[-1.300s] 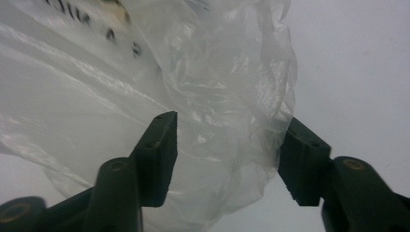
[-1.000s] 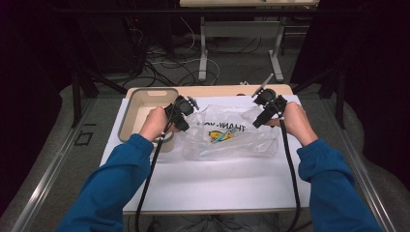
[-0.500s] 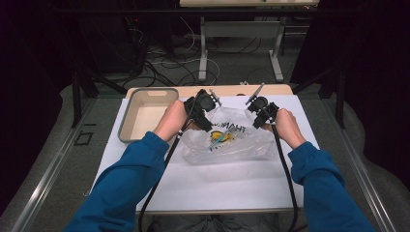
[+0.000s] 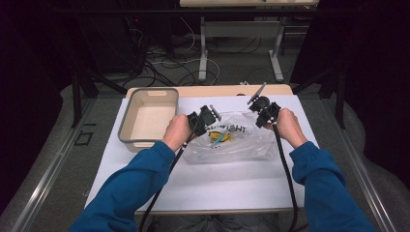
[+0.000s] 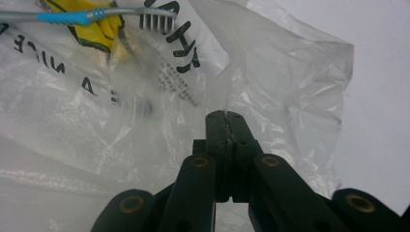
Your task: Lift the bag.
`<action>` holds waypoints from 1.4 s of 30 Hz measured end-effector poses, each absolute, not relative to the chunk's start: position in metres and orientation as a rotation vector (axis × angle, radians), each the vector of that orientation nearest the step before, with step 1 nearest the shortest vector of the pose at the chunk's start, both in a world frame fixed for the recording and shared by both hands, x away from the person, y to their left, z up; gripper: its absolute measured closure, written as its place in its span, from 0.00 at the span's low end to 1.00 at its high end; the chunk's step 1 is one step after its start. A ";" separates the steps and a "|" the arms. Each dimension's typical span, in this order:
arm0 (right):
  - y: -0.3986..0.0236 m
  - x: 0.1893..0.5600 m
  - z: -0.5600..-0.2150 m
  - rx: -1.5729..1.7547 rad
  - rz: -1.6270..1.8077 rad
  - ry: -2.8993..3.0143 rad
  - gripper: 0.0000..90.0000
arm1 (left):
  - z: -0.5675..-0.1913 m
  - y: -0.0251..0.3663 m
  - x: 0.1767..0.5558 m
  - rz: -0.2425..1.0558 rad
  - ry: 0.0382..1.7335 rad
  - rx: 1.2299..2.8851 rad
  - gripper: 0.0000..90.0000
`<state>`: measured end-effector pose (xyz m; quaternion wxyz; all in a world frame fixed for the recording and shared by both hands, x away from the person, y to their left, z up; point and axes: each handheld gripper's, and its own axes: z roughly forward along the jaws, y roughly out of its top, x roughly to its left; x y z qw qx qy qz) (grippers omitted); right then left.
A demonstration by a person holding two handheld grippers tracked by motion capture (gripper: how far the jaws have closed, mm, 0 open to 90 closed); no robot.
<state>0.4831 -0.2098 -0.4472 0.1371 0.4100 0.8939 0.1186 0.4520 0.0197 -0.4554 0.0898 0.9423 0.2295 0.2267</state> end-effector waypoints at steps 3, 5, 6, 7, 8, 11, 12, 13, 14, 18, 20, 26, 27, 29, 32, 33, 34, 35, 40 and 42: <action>-0.212 0.480 -0.433 1.198 0.369 2.571 1.00 | -0.439 0.031 0.457 0.668 0.717 2.760 1.00; -0.214 0.477 -0.417 1.187 0.389 2.552 1.00 | -0.420 0.038 0.461 0.661 0.739 2.723 1.00; -0.215 0.474 -0.406 1.178 0.376 2.542 1.00 | -0.408 0.042 0.463 0.651 0.748 2.704 1.00; -0.215 0.472 -0.397 1.183 0.386 2.532 1.00 | -0.396 0.046 0.464 0.667 0.753 2.678 1.00; -0.215 0.469 -0.386 1.177 0.408 2.519 1.00 | -0.384 0.049 0.465 0.668 0.762 2.662 1.00; -0.219 0.463 -0.355 1.152 0.456 2.471 1.00 | -0.347 0.058 0.466 0.708 0.783 2.602 1.00; -0.220 0.460 -0.342 1.150 0.475 2.449 1.00 | -0.340 0.060 0.465 0.726 0.787 2.586 1.00; -0.222 0.458 -0.335 1.140 0.477 2.438 1.00 | -0.330 0.063 0.465 0.742 0.793 2.574 1.00; -0.223 0.456 -0.325 1.140 0.488 2.420 1.00 | -0.322 0.065 0.466 0.744 0.795 2.560 1.00; -0.228 0.449 -0.296 1.132 0.515 2.367 1.00 | -0.305 0.071 0.470 0.756 0.825 2.511 1.00; -0.230 0.447 -0.289 1.138 0.505 2.351 1.00 | -0.305 0.073 0.473 0.750 0.837 2.497 1.00; -0.237 0.456 -0.310 1.181 0.481 2.378 1.00 | -0.342 0.079 0.490 0.688 0.911 2.525 1.00; -0.238 0.459 -0.318 1.192 0.476 2.392 1.00 | -0.348 0.080 0.492 0.668 0.919 2.529 1.00; -0.240 0.465 -0.333 1.202 0.465 2.425 1.00 | -0.359 0.083 0.495 0.633 0.938 2.527 1.00; -0.242 0.469 -0.349 1.221 0.524 2.452 1.00 | -0.371 0.088 0.497 0.595 0.967 2.503 0.96; -0.243 0.469 -0.352 1.229 0.545 2.464 0.98 | -0.373 0.090 0.496 0.569 0.971 2.490 0.94; -0.244 0.468 -0.353 1.232 0.561 2.456 0.94 | -0.373 0.092 0.495 0.554 0.980 2.468 0.88; -0.247 0.466 -0.353 1.233 0.588 2.464 0.91 | -0.373 0.095 0.493 0.547 0.963 2.463 0.80; -0.256 0.456 -0.352 1.233 0.683 2.460 0.72 | -0.369 0.105 0.478 0.496 0.942 2.371 0.40; -0.257 0.450 -0.352 1.222 0.695 2.455 0.64 | -0.365 0.108 0.471 0.489 0.920 2.347 0.32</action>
